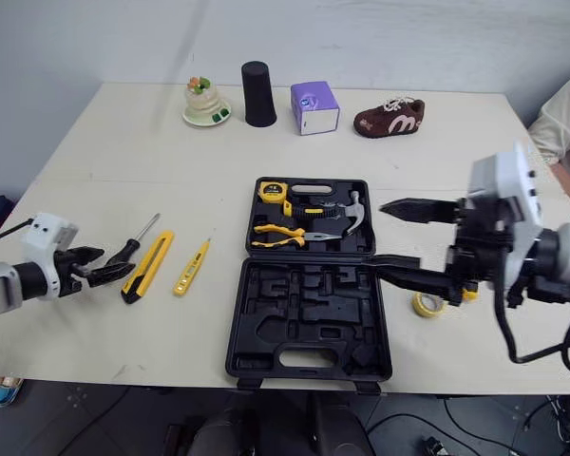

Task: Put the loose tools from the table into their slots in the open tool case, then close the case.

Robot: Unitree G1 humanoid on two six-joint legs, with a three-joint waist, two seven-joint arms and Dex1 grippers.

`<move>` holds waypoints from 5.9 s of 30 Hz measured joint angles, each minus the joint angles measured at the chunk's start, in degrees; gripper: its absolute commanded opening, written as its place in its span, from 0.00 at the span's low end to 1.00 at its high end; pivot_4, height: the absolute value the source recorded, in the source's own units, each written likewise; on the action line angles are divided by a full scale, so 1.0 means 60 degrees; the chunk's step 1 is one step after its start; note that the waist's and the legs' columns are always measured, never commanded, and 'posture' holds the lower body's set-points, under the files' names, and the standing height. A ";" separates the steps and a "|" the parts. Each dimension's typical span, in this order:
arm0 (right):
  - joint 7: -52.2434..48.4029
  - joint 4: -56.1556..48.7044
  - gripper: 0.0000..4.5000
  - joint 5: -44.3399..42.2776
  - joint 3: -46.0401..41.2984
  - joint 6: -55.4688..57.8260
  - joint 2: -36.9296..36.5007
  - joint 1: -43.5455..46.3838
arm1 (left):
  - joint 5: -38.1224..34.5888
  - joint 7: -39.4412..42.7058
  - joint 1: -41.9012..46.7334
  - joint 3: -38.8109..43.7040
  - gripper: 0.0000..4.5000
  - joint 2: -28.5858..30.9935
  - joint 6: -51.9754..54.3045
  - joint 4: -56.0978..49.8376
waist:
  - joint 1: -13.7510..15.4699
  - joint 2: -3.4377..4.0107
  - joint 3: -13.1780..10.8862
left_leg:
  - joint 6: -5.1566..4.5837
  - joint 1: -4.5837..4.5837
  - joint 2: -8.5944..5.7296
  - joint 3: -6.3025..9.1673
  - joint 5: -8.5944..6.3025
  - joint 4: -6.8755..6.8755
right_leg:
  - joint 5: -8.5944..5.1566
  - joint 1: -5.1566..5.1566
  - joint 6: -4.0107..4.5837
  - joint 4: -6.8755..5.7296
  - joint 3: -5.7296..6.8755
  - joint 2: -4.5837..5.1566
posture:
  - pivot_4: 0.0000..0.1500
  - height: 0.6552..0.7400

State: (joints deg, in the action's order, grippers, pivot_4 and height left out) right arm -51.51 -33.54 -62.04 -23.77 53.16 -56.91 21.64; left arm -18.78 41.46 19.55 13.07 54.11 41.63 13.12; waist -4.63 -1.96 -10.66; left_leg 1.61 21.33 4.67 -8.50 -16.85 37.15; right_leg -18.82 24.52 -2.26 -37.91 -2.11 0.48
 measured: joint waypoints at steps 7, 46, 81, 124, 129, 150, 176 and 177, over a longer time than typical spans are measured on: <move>0.0408 -0.0070 1.00 0.0326 0.1316 -0.0458 0.0578 0.0391 | 0.0421 0.0293 0.0405 -0.0477 0.62 0.0004 -0.0339 0.0563 | 0.0026 -0.0002 0.0001 | -0.0001 0.0003 0.0001 -0.0005 0.0002 0.0009 | -0.0001 0.0005 0.0001 -0.0008 0.0000 0.0002 | 1.00 0.93; 0.0576 -0.1584 1.00 0.0652 -0.4950 -0.0540 0.1575 -0.8150 | 0.1256 0.4486 0.6566 -0.7405 0.24 -0.2586 0.0437 -0.2176 | 0.0400 -0.0035 0.0009 | 0.0022 -0.0017 -0.0006 -0.0007 0.0030 0.0031 | -0.0007 -0.0017 -0.0033 -0.0029 -0.0074 -0.0068 | 1.00 0.93; 0.1332 -0.2179 1.00 0.0859 -0.4051 -0.1752 0.1989 -0.8779 | 0.3462 0.5288 0.7445 -0.8111 0.24 -0.4306 -0.0478 0.0160 | 0.0476 -0.0026 0.0012 | -0.0026 -0.0015 -0.0052 0.0004 0.0026 0.0036 | -0.0017 -0.0030 -0.0072 -0.0037 -0.0070 -0.0013 | 1.00 0.93; 0.1485 -0.2179 1.00 0.0937 -0.3945 -0.1768 0.1901 -0.8794 | 0.1478 0.5510 0.4965 -0.4581 0.70 -0.5468 -0.2111 0.0017 | 0.0480 0.0008 0.0037 | -0.0028 -0.0026 -0.0048 0.0018 0.0024 0.0081 | -0.0025 -0.0050 -0.0079 -0.0084 -0.0058 -0.0007 | 1.00 0.93; 0.1384 -0.2077 1.00 0.0951 -0.3941 -0.1767 0.1637 -0.8614 | 0.1151 0.5522 0.4524 -0.4322 0.22 -0.5942 -0.3501 0.1041 | 0.0494 0.0007 0.0037 | -0.0037 -0.0021 -0.0055 0.0017 0.0017 0.0089 | -0.0026 -0.0051 -0.0084 -0.0075 -0.0059 -0.0004 | 1.00 0.93; 0.1290 -0.1918 1.00 0.0944 -0.3937 -0.1755 0.1555 -0.8686 | 0.1965 0.4765 0.4513 -0.4841 0.00 -0.5903 -0.4253 0.1965 | 0.0472 0.0007 0.0039 | -0.0034 -0.0038 -0.0060 0.0018 0.0015 0.0082 | -0.0027 -0.0063 -0.0087 -0.0067 -0.0060 -0.0007 | 1.00 0.93; 0.0402 -0.0609 1.00 0.1494 -0.5014 -0.1759 0.1375 -0.9194 | -0.0716 0.5255 0.2334 -0.2047 0.79 -0.2780 -0.0444 -0.1344 | 0.0251 0.0032 0.0279 | -0.0012 -0.0196 -0.0016 0.0022 -0.0124 -0.0018 | -0.0145 -0.0233 -0.0090 0.0040 -0.0040 -0.0009 | 1.00 0.93; 0.0266 -0.0344 1.00 0.1587 -0.5213 -0.1759 0.1352 -0.9322 | -0.0868 0.5169 0.1961 -0.1696 0.90 -0.2530 -0.0281 -0.1366 | 0.0269 0.0027 0.0271 | -0.0017 -0.0190 -0.0016 0.0024 -0.0128 -0.0016 | -0.0146 -0.0223 -0.0091 0.0042 -0.0039 -0.0007 | 1.00 0.93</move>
State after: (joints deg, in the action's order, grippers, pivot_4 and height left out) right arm -49.92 -35.60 -52.52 -55.05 42.60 -48.80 -34.30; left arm -23.99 72.47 31.31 2.90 38.93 39.94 4.93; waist -3.01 -1.80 -9.03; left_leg 1.51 20.19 4.58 -8.36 -17.61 37.05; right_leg -19.70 23.18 -2.80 -37.66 -2.34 0.44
